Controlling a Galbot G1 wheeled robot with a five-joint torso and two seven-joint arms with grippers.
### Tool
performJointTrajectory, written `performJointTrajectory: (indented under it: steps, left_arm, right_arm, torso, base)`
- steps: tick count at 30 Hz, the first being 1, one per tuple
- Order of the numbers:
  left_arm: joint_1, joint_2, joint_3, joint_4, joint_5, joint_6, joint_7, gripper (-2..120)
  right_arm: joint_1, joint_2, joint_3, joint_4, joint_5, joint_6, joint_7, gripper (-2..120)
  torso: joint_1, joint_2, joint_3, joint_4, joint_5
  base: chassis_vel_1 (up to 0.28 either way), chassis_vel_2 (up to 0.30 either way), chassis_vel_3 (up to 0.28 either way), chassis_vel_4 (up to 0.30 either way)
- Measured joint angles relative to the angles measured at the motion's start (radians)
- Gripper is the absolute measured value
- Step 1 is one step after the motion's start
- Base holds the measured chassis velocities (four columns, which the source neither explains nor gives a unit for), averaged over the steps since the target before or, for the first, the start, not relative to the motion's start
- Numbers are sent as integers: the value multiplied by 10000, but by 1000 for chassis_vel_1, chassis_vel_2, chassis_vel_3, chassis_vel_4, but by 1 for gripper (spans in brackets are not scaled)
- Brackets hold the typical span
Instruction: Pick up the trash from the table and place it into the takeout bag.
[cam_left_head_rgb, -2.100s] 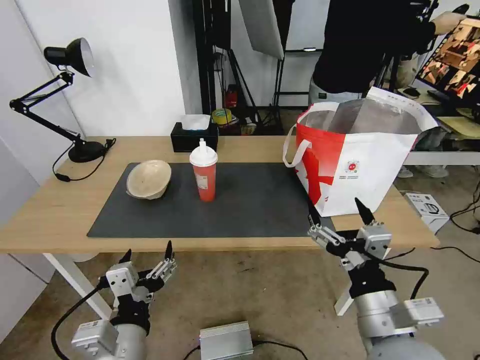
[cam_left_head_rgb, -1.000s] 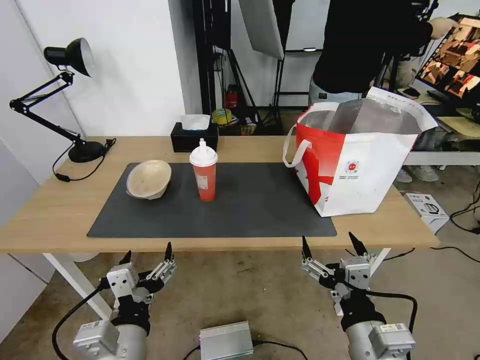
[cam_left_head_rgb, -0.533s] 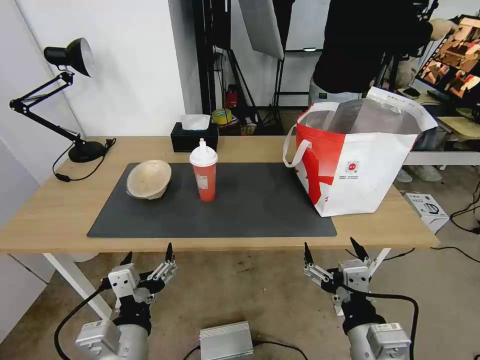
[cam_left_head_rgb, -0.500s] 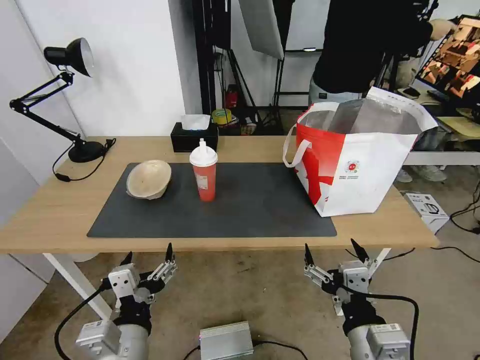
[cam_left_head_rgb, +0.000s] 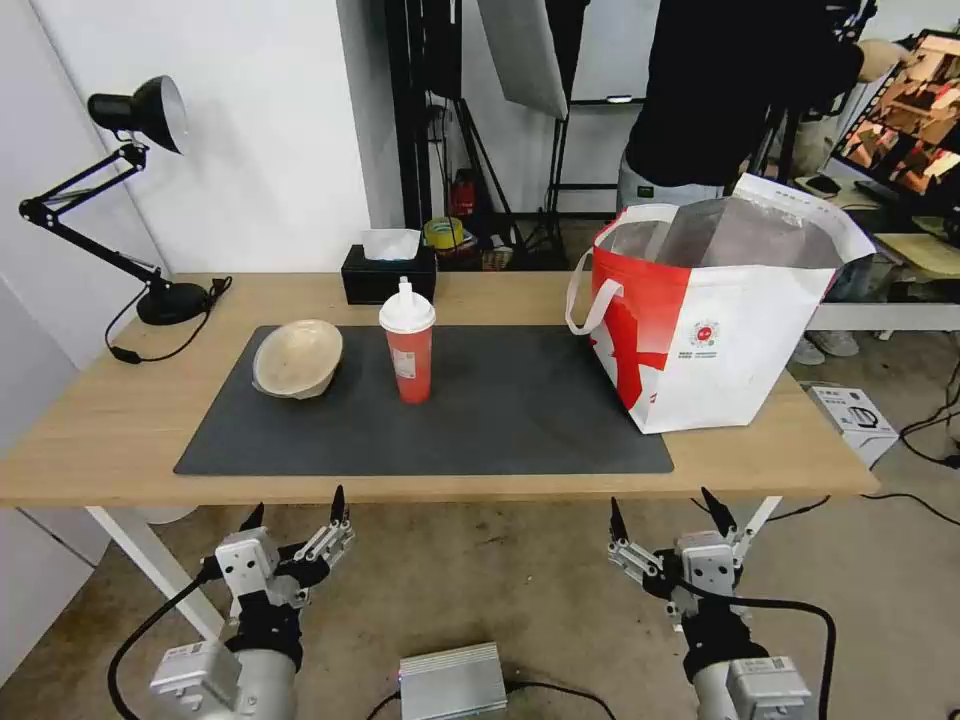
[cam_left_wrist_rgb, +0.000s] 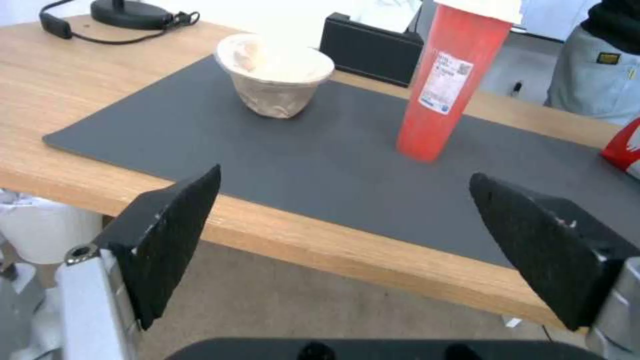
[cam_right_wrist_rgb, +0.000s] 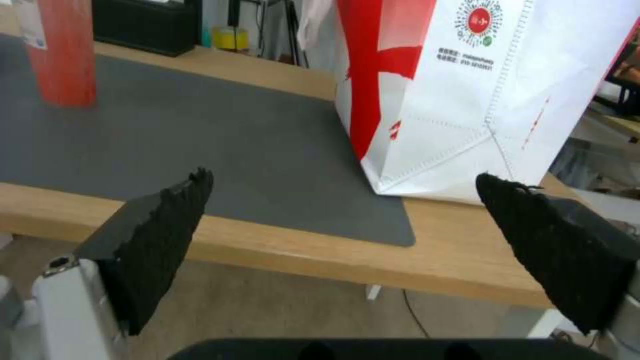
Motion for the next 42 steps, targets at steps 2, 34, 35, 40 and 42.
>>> performJointTrajectory:
  steps: [2, 34, 35, 40, 42]
  left_arm:
    - [2, -9, -5, -2, 0, 0, 4, 100]
    - [81, -144, -74, -186, 7, -8, 54, 100]
    - [85, -152, -66, -187, 5, -8, 55, 100]
    - [82, -121, -64, -189, -18, -19, 60, 100]
    - [77, -114, -60, -189, -24, -19, 61, 100]
  right_arm:
    - [-2, 4, -13, 1, -20, 0, 10, 100]
    - [918, 156, 279, -52, 1188, 4565, -3997, 100]
    - [1004, 65, 334, -100, 1227, 4591, -4174, 100]
    - [1599, -395, 320, -538, 1742, 4638, -4796, 100]
    - [1886, -521, 253, -666, 2011, 4624, -5047, 100]
  torso:
    - [0, 0, 0, 0, 0]
    - [0, 0, 0, 0, 0]
    - [0, 0, 0, 0, 0]
    - [0, 0, 0, 0, 1]
    - [0, 0, 0, 0, 0]
  base:
    - [0, 0, 0, 0]
    - [0, 0, 0, 0]
    - [0, 0, 0, 0]
    - [0, 0, 0, 0]
    - [0, 0, 0, 0]
